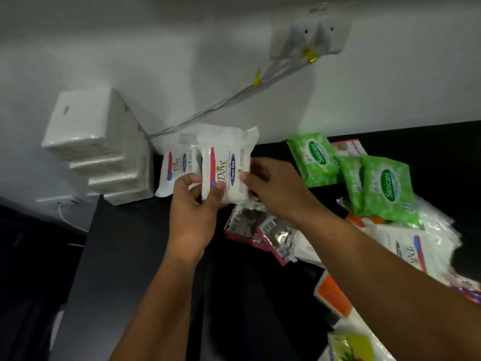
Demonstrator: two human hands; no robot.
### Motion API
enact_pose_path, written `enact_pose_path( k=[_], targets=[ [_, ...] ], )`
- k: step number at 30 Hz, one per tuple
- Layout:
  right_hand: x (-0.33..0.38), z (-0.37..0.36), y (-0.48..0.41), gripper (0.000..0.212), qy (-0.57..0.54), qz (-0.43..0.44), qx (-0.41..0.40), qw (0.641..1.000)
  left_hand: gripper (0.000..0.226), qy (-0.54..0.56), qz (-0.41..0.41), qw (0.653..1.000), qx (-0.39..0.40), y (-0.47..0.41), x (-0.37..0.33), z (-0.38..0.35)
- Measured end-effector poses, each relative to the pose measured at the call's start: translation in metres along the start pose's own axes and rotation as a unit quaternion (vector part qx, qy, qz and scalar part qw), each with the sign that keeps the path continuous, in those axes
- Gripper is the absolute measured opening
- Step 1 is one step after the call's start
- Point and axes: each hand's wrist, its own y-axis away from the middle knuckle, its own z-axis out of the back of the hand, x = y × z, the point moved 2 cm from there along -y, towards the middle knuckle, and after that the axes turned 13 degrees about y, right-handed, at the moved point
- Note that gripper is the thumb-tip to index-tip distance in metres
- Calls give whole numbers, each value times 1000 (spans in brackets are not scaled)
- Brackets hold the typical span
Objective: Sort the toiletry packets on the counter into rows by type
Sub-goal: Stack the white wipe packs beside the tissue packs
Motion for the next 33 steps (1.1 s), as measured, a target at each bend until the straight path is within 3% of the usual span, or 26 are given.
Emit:
enact_pose_path(
  k=[5,10,18,28,33],
  targets=[
    [16,-51,-27,24,-10,-38,19,999,42,-133,-77,987,-42,-9,-13,37],
    [28,-83,-58,20,7,-85,18,996,44,-189,-106,974,-70,-23,-15,55],
    [27,-104,-79,25,69,-71,-7,995,50,-317,-178,930,-58,-44,-6,63],
    [30,-118,-78,29,69,-51,-27,996,61,-349,-140,923,-78,-52,3,72],
    [34,-112,-71,31,62,-62,2,996,61,-345,-131,927,-75,-35,-3,71]
  ],
)
